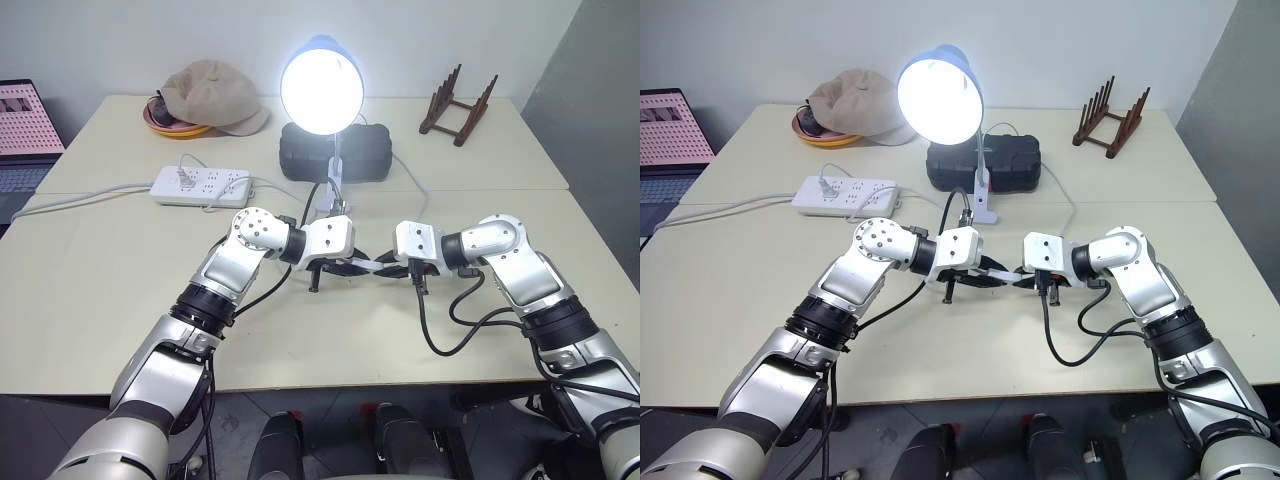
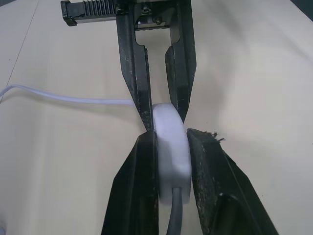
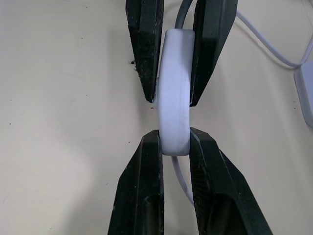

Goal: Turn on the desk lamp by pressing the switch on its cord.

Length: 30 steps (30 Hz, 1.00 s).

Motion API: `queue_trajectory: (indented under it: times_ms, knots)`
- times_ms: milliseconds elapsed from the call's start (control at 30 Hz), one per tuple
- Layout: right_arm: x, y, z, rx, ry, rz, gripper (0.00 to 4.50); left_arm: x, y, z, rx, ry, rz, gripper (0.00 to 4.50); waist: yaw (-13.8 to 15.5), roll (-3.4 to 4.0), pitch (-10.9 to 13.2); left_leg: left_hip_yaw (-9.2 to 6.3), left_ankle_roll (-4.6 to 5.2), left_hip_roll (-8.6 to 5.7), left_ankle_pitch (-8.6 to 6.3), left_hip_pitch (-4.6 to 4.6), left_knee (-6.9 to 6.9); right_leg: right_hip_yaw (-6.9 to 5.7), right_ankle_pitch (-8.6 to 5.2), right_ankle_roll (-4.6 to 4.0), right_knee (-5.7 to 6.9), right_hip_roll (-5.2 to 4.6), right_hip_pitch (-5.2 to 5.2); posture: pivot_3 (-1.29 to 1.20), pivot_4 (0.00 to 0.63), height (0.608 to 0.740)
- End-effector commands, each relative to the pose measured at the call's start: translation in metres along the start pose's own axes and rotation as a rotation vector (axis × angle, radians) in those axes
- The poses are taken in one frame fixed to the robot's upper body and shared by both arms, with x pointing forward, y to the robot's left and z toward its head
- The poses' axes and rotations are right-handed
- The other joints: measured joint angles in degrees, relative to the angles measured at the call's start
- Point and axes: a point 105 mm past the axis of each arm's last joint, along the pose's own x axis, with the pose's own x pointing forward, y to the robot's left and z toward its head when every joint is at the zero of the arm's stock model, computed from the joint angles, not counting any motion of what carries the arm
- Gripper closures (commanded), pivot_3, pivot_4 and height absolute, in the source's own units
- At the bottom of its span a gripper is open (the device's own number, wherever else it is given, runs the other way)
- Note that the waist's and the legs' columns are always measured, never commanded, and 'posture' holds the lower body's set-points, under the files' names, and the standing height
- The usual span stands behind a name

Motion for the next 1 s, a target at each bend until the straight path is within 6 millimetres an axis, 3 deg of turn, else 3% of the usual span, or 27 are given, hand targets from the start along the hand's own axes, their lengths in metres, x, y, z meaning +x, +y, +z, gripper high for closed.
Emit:
queue_trajectory:
  times_ms: [33,467,500,600,1000]
  knots:
    - [-0.007,-0.005,0.016,-0.053,-0.036,-0.026,4.14,-0.003,0.004,0.004,0.035,0.002,0.014,3.94,0.0,0.0,0.0,0.0,0.0,0.0,0.0,0.0,0.0,0.0,0.0,0.0,0.0,0.0,0.0,0.0,0.15,0.74]
    - [-0.008,-0.008,0.015,-0.049,-0.038,-0.034,4.14,-0.005,0.005,0.007,0.03,-0.019,0.015,3.94,0.0,0.0,0.0,0.0,0.0,0.0,0.0,0.0,0.0,0.0,0.0,0.0,0.0,0.0,0.0,0.0,0.15,0.74]
    - [-0.008,-0.008,0.015,-0.047,-0.038,-0.035,4.14,-0.006,0.003,0.007,0.027,-0.025,-0.001,3.24,0.0,0.0,0.0,0.0,0.0,0.0,0.0,0.0,0.0,0.0,0.0,0.0,0.0,0.0,0.0,0.0,0.15,0.74]
    - [-0.009,-0.009,0.014,-0.042,-0.038,-0.038,4.14,-0.009,-0.001,0.008,0.021,-0.027,-0.022,2.5,-0.01,0.0,0.0,0.0,0.0,0.0,0.0,0.0,0.0,0.0,0.0,0.0,0.01,0.0,0.0,0.0,0.15,0.74]
    - [-0.01,-0.011,0.012,-0.033,-0.034,-0.043,4.14,-0.017,0.005,0.007,0.025,-0.011,0.007,0.07,-0.01,0.0,0.0,-0.01,0.0,0.0,0.0,0.0,0.0,0.0,0.0,0.0,0.01,0.0,0.0,0.0,0.15,0.74]
